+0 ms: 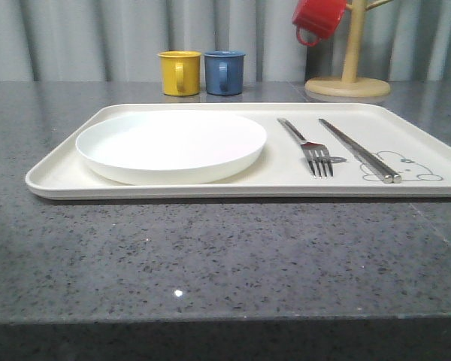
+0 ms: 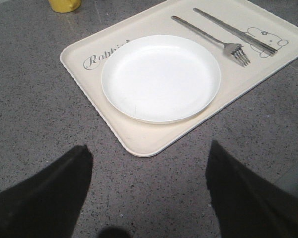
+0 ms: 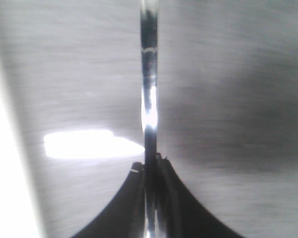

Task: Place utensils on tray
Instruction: 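Grasp the steel spoon with the right gripper, then lay the spoon on the tray beside the chopsticks and release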

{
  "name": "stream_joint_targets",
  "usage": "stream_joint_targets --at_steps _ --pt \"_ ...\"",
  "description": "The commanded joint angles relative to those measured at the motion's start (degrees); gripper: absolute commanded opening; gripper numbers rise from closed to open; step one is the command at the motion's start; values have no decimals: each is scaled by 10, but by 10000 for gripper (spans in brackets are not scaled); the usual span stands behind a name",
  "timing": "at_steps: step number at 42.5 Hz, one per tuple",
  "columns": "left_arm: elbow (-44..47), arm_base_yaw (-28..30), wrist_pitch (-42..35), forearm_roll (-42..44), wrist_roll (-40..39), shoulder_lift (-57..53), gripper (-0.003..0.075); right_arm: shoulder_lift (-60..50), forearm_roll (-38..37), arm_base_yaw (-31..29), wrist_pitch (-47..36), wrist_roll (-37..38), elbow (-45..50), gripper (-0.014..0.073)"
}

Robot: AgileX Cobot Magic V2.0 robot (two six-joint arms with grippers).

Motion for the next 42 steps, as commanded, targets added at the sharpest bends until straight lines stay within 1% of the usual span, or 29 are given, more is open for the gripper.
stream_joint_targets --at_steps 1,3,7,12,19,24,29,31,34,35,36,41,42 --pt "-14 -5 -42 1 -8 -1 482 -44 51 45 9 -11 -17 -66" --pt "-14 -5 -42 1 -8 -1 482 -44 69 72 16 -11 -17 -66" --pt "-14 -5 -42 1 -8 -1 482 -37 90 103 14 -11 -17 -66" --pt "-14 -5 -42 1 -8 -1 482 -27 93 131 -10 27 -17 -66" --pt "-14 -5 -42 1 -8 -1 482 -7 90 132 -24 59 -17 -66" --pt "-14 -5 -42 1 -8 -1 482 13 88 132 -16 62 -17 -66" --pt "-14 -5 -42 1 -8 -1 482 22 69 132 -14 64 -17 -57" --pt "-14 -5 -42 1 -8 -1 482 22 62 132 -10 64 -17 -35" --pt "-14 -5 -42 1 -8 -1 482 22 60 132 -6 64 -17 36" --pt "-14 -5 -42 1 -8 -1 482 22 60 132 -6 64 -17 73" --pt "-14 -5 -42 1 -8 -1 482 22 60 132 -6 64 -17 94" --pt "-14 -5 -42 1 -8 -1 482 22 60 132 -10 64 -17 269" --pt "-14 -5 -42 1 -8 -1 482 22 60 132 -12 64 -17 285"
